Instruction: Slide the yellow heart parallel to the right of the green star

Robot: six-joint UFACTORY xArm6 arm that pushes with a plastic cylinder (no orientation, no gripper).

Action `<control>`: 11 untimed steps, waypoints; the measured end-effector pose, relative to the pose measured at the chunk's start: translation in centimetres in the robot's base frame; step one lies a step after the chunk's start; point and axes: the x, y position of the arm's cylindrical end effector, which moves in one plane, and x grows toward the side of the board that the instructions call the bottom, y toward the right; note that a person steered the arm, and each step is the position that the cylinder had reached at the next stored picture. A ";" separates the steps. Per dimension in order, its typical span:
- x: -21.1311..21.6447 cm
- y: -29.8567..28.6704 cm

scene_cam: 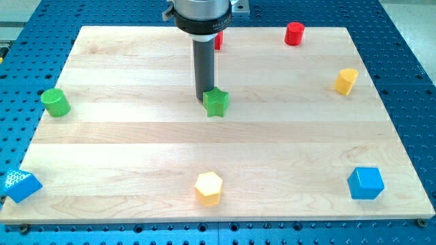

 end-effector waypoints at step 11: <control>2.2 16.4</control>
